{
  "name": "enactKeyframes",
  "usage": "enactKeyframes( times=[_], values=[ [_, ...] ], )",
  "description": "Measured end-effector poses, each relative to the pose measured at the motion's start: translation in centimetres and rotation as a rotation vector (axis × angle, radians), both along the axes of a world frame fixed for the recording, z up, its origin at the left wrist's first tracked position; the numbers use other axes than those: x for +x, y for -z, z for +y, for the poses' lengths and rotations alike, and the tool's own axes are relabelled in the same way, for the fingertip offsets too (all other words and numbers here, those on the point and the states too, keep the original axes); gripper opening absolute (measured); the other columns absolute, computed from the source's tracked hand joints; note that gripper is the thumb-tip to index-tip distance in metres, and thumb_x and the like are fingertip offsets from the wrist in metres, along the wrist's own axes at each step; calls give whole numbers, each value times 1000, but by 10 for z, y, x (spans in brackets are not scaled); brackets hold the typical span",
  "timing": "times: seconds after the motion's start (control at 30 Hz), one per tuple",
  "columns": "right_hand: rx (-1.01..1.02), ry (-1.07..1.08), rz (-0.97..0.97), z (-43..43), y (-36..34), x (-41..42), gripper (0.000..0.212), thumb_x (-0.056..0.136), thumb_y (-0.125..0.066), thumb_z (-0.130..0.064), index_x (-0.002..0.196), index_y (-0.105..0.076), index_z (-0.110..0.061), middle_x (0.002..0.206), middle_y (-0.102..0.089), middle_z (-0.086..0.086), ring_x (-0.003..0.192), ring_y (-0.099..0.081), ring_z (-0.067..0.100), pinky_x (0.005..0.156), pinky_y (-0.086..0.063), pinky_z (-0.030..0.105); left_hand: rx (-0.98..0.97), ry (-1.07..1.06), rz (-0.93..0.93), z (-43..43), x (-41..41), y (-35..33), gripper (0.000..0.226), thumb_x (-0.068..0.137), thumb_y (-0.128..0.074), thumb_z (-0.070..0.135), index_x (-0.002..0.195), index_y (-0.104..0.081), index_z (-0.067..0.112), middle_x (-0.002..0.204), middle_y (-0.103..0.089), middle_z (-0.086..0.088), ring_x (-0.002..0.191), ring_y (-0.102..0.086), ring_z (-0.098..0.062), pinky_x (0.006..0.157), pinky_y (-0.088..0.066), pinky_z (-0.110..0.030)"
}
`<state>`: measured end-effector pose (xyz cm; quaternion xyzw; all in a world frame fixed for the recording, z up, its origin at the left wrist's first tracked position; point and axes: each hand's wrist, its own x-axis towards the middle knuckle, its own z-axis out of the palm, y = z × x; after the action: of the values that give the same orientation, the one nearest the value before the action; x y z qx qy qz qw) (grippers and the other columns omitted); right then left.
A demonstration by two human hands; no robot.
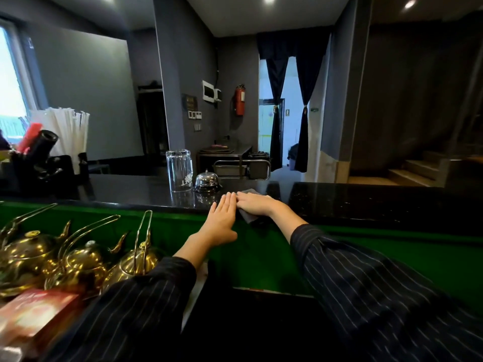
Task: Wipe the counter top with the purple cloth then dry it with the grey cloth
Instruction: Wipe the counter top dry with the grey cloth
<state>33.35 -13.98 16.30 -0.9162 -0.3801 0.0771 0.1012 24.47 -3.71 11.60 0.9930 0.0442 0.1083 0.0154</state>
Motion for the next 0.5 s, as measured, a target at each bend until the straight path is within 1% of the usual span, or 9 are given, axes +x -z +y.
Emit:
enactKeyframes(
  times=[0.07,0.17,0.27,0.33,0.37,0.4,0.43,0.47,0.5],
  values=[
    [-2,-34,-25,-10,-2,-14,62,95,-37,-43,153,-19,-37,164,-15,-2,151,-12,23,118,-9,58,-32,-4,19,-3,-4,-3,96,78,-51,9,148,15,2,159,13,-15,148,10,-28,121,1,-42],
    [-41,-31,-123,-24,-2,-32,77,89,-57,-34,154,-16,-33,164,-15,2,149,-19,26,115,-22,55,-21,-1,29,-5,-13,-3,94,80,-52,8,148,13,1,158,12,-18,148,9,-30,121,-2,-43],
    [-41,-4,-201,-30,2,-46,81,87,-60,-24,154,-16,-33,163,-17,3,147,-24,28,111,-28,55,-122,13,37,-11,-25,-3,92,82,-51,3,148,12,1,159,13,-17,147,11,-29,121,-6,-39],
    [-9,17,-240,-32,6,-57,77,88,-58,-16,153,-20,-31,161,-23,4,145,-29,28,111,-29,54,-274,34,9,-19,-35,-3,87,81,-48,-2,149,6,2,159,7,-17,148,6,-28,121,-9,-36],
    [21,30,-259,-34,8,-63,74,88,-56,-13,153,-23,-29,160,-26,4,144,-30,28,112,-28,53,-375,44,-47,-22,-42,-4,82,81,-47,-4,150,-4,3,159,-4,-17,148,-4,-29,119,-15,-34],
    [58,47,-281,-35,11,-70,71,89,-55,-10,152,-26,-26,158,-30,5,143,-32,29,112,-27,51,-488,46,-146,-23,-47,-4,74,80,-46,-6,148,-21,5,156,-22,-18,145,-21,-29,114,-26,-32],
    [99,64,-310,-37,14,-76,69,89,-55,-8,151,-29,-24,156,-34,6,142,-34,29,112,-27,50,-609,27,-275,-23,-51,-3,65,78,-47,-7,140,-41,7,145,-43,-17,134,-41,-29,105,-37,-32],
    [139,76,-344,-38,18,-81,67,89,-55,-6,150,-32,-21,154,-37,7,140,-36,29,113,-28,48,-767,-21,-392,-24,-54,-1,54,76,-49,-7,127,-57,10,130,-58,-15,119,-56,-27,96,-45,-32],
    [175,81,-369,-39,22,-86,66,88,-54,-4,149,-33,-18,153,-39,7,140,-37,29,113,-30,47,-984,-77,-467,-23,-58,0,43,77,-51,-5,113,-65,12,116,-67,-14,104,-63,-25,88,-50,-34]
  ],
)
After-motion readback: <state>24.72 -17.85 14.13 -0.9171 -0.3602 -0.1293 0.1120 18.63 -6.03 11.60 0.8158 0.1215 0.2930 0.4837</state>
